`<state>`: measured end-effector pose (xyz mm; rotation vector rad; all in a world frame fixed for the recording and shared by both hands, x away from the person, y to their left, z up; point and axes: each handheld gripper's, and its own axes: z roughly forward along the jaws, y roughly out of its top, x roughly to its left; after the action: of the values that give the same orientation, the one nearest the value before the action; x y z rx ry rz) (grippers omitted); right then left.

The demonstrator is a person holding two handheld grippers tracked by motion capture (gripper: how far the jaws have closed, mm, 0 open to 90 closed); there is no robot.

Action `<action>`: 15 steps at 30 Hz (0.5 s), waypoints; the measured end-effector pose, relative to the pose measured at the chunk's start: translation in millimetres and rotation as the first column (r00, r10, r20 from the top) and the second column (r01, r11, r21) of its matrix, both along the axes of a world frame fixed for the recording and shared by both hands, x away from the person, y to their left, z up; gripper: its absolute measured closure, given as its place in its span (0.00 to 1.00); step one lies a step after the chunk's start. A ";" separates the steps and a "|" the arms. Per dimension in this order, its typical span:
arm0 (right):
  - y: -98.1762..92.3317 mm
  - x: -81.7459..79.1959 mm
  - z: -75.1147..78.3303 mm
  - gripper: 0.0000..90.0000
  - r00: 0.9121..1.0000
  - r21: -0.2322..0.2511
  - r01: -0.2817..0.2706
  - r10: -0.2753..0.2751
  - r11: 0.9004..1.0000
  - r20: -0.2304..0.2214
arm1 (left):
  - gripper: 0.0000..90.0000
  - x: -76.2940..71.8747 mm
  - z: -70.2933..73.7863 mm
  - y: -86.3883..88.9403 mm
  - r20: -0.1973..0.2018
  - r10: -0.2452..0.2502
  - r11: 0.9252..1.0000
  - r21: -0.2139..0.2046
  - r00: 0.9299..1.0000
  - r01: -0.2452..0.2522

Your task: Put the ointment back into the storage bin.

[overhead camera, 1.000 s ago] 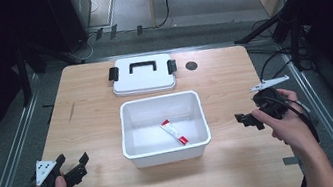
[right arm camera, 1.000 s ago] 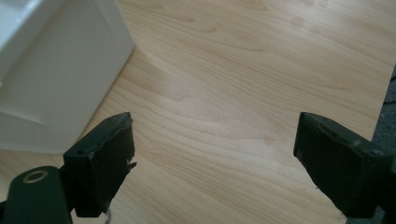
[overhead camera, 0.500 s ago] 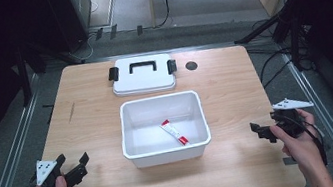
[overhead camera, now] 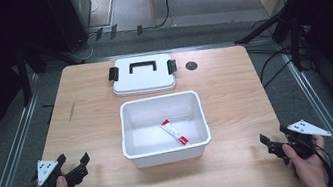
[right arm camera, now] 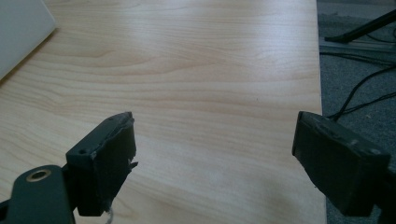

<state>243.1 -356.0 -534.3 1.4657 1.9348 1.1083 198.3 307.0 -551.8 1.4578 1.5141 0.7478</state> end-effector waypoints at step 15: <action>-15.5 -24.4 -12.1 0.16 0.997 0.091 0.001 -0.008 0.996 0.080 | 0.16 0.3 -0.1 -1.4 0.004 0.002 1.000 0.006 1.000 -0.002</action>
<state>218.8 -371.6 -546.4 1.4482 1.8476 1.2485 198.6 305.6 -551.9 1.4585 1.5123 0.7566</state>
